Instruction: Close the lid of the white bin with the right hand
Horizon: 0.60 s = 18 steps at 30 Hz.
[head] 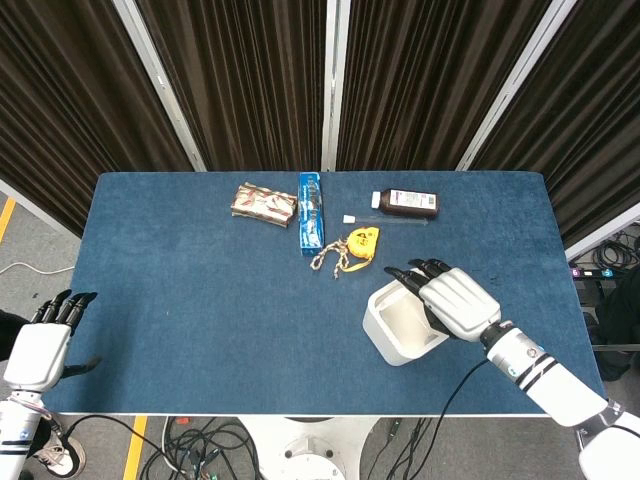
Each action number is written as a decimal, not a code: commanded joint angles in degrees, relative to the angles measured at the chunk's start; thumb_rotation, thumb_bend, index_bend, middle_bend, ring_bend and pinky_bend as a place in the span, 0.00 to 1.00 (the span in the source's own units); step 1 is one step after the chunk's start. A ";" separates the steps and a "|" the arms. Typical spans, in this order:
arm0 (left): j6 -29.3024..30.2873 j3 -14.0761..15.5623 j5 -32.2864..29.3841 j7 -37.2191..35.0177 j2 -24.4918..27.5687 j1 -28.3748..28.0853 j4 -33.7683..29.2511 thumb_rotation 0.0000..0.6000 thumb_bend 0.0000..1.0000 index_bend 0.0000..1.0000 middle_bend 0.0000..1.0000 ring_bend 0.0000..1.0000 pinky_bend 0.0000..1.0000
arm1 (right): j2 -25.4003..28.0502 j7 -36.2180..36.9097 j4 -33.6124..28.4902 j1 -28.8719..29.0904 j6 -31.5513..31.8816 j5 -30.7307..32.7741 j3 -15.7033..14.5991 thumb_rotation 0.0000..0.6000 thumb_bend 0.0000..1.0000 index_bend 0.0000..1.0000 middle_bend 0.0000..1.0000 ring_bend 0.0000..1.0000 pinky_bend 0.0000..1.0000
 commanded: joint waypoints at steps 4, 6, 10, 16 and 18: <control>0.04 0.15 0.24 0.01 -0.06 0.02 0.00 1.00 0.00 0.13 0.14 0.06 0.18 | 1.60 0.42 -1.28 -2.15 1.88 -4.08 -2.18 1.00 1.00 0.01 0.24 0.11 0.19; 0.04 0.22 0.35 0.04 -0.09 0.01 -0.02 1.00 0.00 0.13 0.14 0.06 0.18 | 2.04 0.17 -1.71 -2.66 1.95 -5.10 -2.98 1.00 1.00 0.02 0.25 0.13 0.20; 0.04 0.31 0.55 0.12 -0.01 -0.01 -0.19 1.00 0.00 0.13 0.14 0.06 0.18 | 2.53 -0.65 -2.32 -3.60 2.11 -6.68 -4.42 1.00 1.00 0.02 0.25 0.13 0.21; 0.10 0.32 0.69 0.21 0.09 -0.06 -0.40 1.00 0.00 0.13 0.14 0.06 0.19 | 2.06 -1.28 -1.90 -4.54 1.10 -7.41 -6.58 1.00 1.00 0.02 0.25 0.13 0.21; 0.15 0.30 0.75 0.21 0.06 -0.09 -0.42 1.00 0.00 0.13 0.14 0.06 0.19 | 1.60 -1.44 -1.45 -4.71 0.82 -7.36 -7.08 1.00 1.00 0.02 0.25 0.13 0.21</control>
